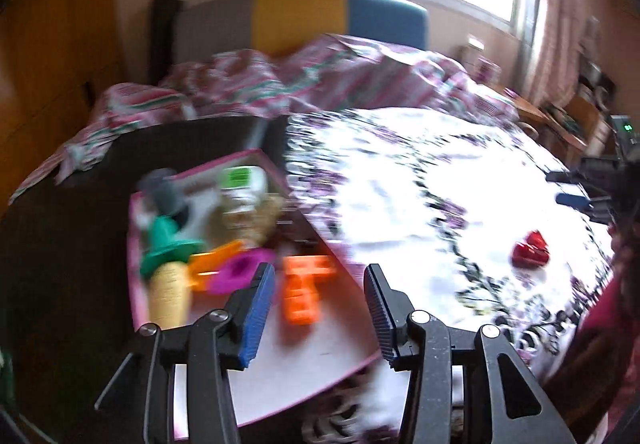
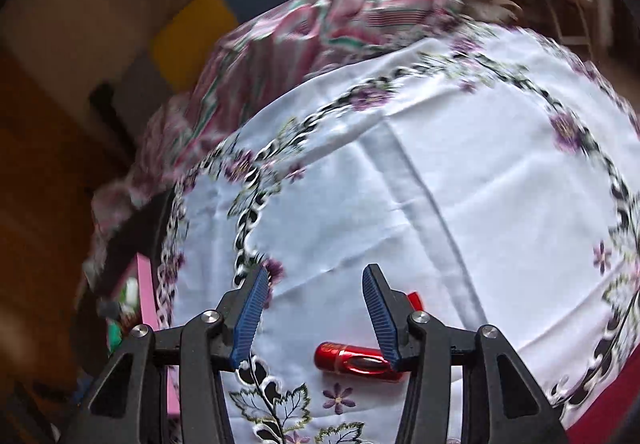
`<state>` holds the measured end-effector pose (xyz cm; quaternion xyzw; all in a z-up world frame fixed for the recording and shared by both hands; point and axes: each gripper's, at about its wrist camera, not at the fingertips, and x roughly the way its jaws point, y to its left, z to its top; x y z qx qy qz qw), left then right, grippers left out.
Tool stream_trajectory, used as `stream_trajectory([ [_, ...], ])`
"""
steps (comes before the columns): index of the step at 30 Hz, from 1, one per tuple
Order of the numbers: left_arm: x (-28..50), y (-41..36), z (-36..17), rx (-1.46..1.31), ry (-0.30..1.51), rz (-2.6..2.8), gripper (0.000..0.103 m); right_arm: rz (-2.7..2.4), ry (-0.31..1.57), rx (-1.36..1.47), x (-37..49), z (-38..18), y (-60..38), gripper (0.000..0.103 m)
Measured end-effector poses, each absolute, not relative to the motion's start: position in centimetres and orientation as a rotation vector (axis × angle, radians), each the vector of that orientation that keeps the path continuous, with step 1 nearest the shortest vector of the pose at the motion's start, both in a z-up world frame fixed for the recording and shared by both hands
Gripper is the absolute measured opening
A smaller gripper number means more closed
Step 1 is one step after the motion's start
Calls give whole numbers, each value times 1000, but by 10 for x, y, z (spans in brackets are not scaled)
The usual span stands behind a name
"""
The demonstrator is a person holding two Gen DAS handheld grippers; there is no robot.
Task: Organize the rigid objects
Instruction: 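Move both tools back over the red pieces on the cloth, then grasp the red cylinder with the left tool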
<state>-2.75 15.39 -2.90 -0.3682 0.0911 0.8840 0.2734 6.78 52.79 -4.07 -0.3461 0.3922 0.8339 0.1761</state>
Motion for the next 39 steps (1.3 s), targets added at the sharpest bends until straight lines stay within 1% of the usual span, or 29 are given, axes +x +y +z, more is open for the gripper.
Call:
stream_trajectory([
  [4,-22,204,-41,-1001,313,2221,50,2372,1226,-798,87,-36,538,50],
  [7,-16,242,-54,-1013,371,2110,51,2370,1277,-760,90,-37,541,50],
  [9,-12,266,-61,-1042,379,2040,55,2373,1302,-740,93,-39,542,50],
  [10,-11,276,-63,-1052,367,2010,59,2373,1310,-736,95,-40,543,50],
  [11,-9,287,-65,-1058,356,1983,71,2374,1314,-733,95,-40,543,50],
  [12,-8,297,-67,-1060,348,1969,80,2377,1318,-729,95,-40,543,50],
  [20,5,373,-82,-1105,347,1836,81,2399,1340,-671,100,-39,543,50],
  [28,13,414,-102,-1179,366,1787,87,2408,1359,-627,104,-38,546,50],
  [32,9,428,-112,-1234,368,1799,88,2408,1359,-631,103,-38,545,54],
  [33,8,428,-112,-1225,364,1808,87,2405,1358,-631,103,-38,545,54],
  [34,8,429,-112,-1217,364,1814,83,2401,1358,-629,103,-38,545,54],
  [35,8,429,-111,-1213,361,1810,73,2398,1359,-630,103,-38,545,54],
  [36,9,426,-110,-1200,368,1812,69,2393,1357,-635,103,-39,545,54],
  [37,9,422,-109,-1189,374,1817,58,2387,1355,-643,103,-39,546,54],
  [38,10,418,-109,-1184,401,1820,31,2380,1354,-654,102,-40,546,54],
  [39,9,413,-109,-1176,413,1824,25,2372,1354,-670,101,-41,546,54],
])
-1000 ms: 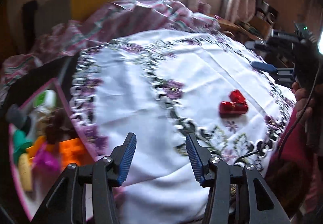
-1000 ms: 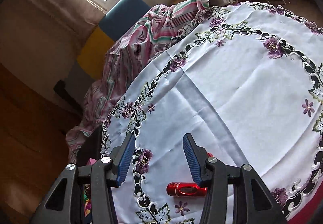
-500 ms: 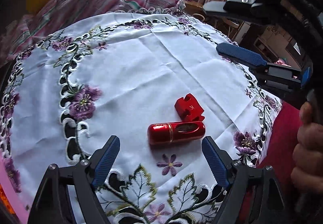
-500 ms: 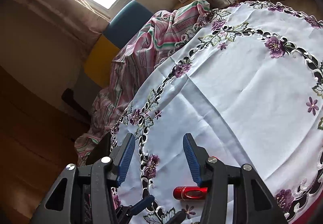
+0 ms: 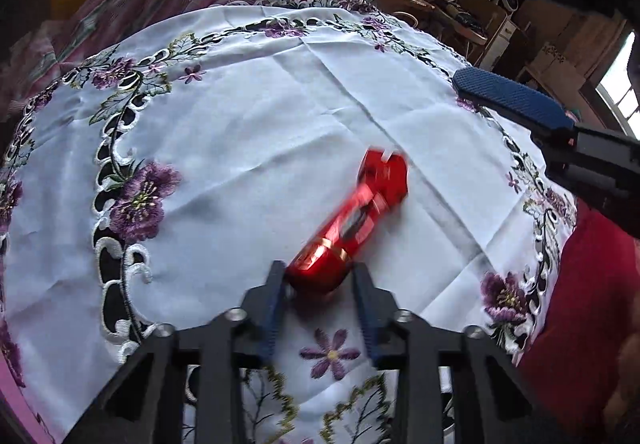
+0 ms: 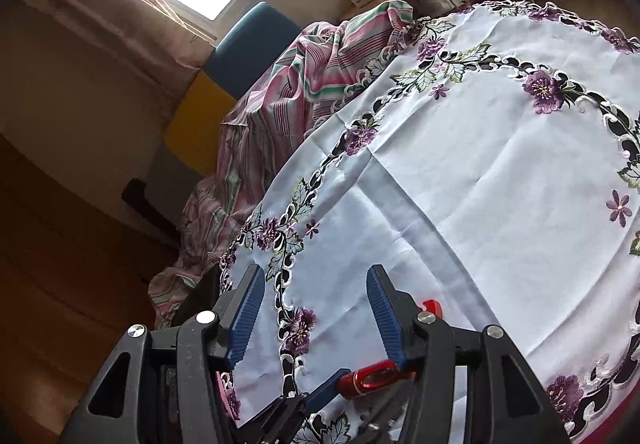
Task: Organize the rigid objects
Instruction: 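Grasp the red cylinder with the left tool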
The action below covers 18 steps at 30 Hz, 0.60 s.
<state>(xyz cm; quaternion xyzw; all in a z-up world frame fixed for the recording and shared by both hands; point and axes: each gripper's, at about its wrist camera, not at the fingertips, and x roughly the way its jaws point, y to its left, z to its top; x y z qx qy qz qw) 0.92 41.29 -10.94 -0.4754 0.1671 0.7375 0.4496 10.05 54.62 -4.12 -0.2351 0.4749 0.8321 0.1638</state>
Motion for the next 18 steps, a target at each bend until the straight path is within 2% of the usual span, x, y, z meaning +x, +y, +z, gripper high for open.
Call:
stream_trajectory([
  [6,-3,372,-107,-1188,382,1851,23,2307,1345,-736,97,-48,548,54],
  [10,-14,357,-108,-1211,353,1866,23,2269,1422,-697,104,-53,554,54],
  [11,-20,353,-107,-1223,326,1865,27,2259,1439,-696,105,-54,555,54],
  [12,-24,351,-105,-1235,300,1863,37,2254,1450,-698,106,-55,555,54],
  [14,-36,350,-102,-1265,239,1863,47,2252,1446,-703,104,-55,555,54],
  [18,-50,361,-91,-1270,195,1868,49,2265,1421,-715,102,-53,553,54],
])
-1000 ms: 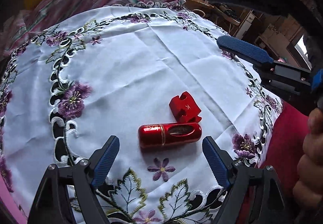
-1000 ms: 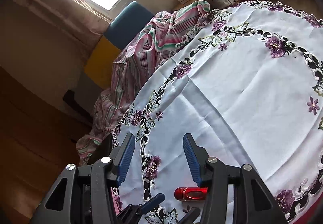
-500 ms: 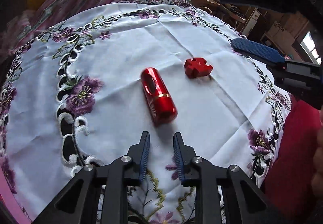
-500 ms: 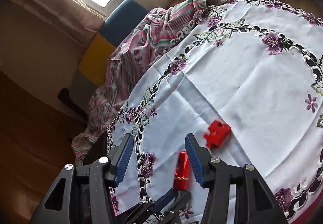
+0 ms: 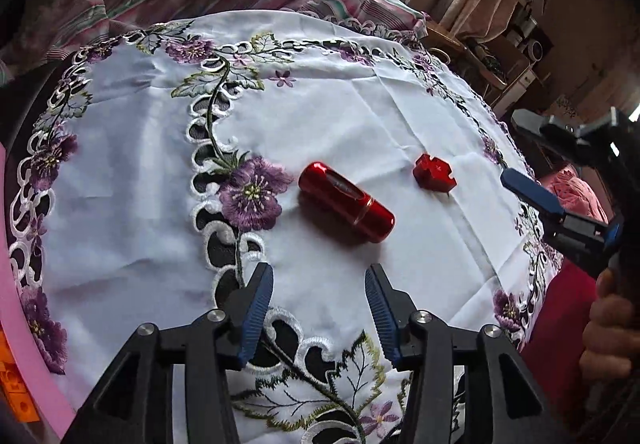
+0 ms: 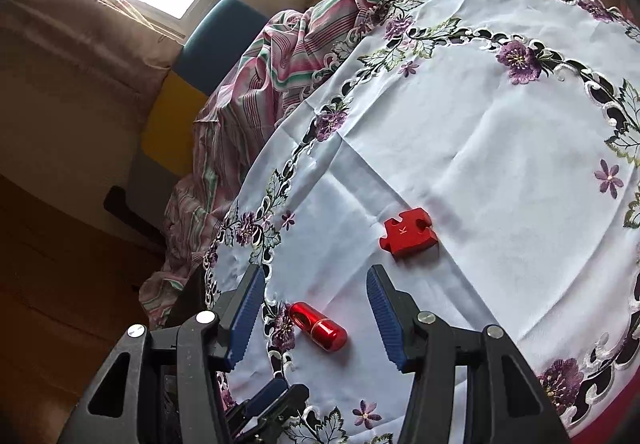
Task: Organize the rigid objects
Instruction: 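Grasp the red cylinder with the left tool, then grasp the red K puzzle piece with the right tool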
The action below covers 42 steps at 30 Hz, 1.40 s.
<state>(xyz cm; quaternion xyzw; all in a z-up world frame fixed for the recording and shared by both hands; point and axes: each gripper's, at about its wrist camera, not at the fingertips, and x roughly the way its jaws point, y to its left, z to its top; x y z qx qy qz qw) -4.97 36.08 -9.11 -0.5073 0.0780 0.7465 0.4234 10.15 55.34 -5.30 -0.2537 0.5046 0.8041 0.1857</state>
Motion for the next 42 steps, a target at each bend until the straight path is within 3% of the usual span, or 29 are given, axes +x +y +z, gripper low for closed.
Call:
stream_trajectory([
  [6,-59,400,-86,-1270,204,1862,50,2273,1440,-691,103,-53,554,54],
  [9,-63,422,-90,-1271,245,1893,62,2285,1438,-683,103,-52,553,54],
  [11,-67,433,-97,-1297,262,1897,62,2290,1436,-681,104,-51,553,54],
  [13,-70,440,-105,-1313,293,1904,60,2294,1433,-676,103,-51,552,54],
  [14,-70,441,-109,-1317,317,1902,49,2295,1433,-673,103,-50,553,54],
  [15,-69,441,-112,-1314,331,1889,30,2296,1433,-670,104,-50,552,54],
  [16,-66,439,-112,-1282,369,1900,27,2297,1433,-665,104,-50,552,54],
  [30,-22,331,-107,-1175,389,1910,27,2137,1419,-844,90,-63,561,54],
  [39,-21,314,-111,-1166,337,1923,27,1962,1033,-1091,41,-86,585,55],
  [42,-21,314,-112,-1164,325,1923,27,1944,982,-1130,34,-95,587,58],
])
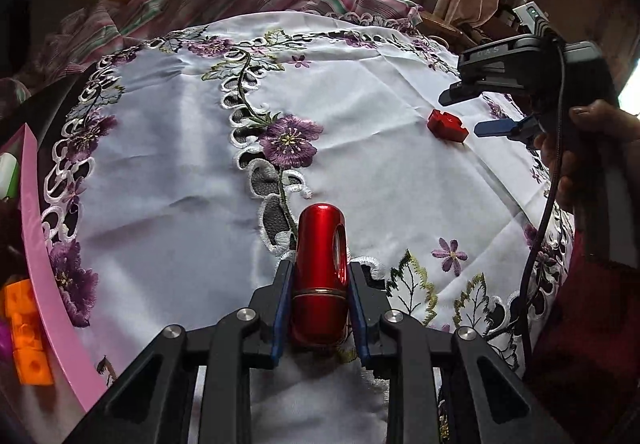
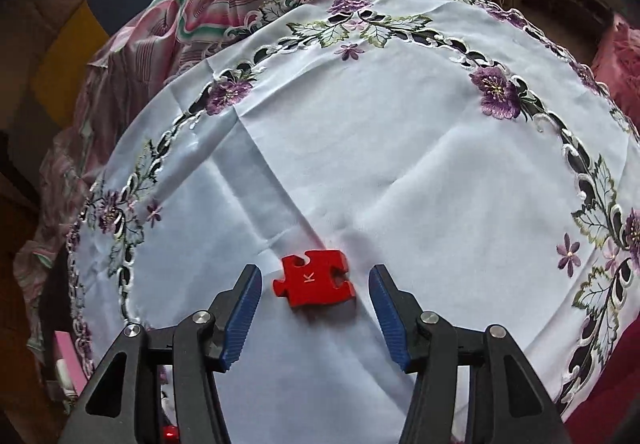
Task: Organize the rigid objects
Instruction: 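Grasp the red K puzzle piece with the right tool, then carry the red cylinder over the tray with the left tool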
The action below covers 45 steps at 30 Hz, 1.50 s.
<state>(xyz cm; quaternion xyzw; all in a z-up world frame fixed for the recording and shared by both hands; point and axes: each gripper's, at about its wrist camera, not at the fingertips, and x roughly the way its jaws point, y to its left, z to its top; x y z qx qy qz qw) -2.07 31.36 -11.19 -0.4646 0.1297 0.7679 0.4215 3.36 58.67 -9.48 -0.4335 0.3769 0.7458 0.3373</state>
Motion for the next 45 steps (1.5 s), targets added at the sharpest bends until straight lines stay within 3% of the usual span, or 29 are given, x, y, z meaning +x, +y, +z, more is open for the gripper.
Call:
stream_trajectory([
  [3,-21,314,-112,-1166,315,1925,27,1979,952,-1115,30,-92,586,59],
  [5,-20,314,-113,-1164,314,1930,27,2000,916,-1113,23,-89,583,66],
  [10,-19,314,-114,-1169,308,1945,27,2006,796,-1249,0,-101,572,67],
  [12,-18,314,-114,-1162,314,1948,27,1976,678,-1350,-9,-110,565,60],
  [13,-18,314,-114,-1156,318,1949,27,1974,607,-1353,-10,-109,560,46],
  [19,-15,312,-114,-1136,316,1961,27,2221,672,-1429,-28,-104,530,46],
  [24,-13,307,-110,-1155,305,1981,26,2269,452,-1563,-44,-112,496,47],
  [45,2,276,-72,-1063,319,2088,26,2303,369,-1552,-44,-114,490,47],
])
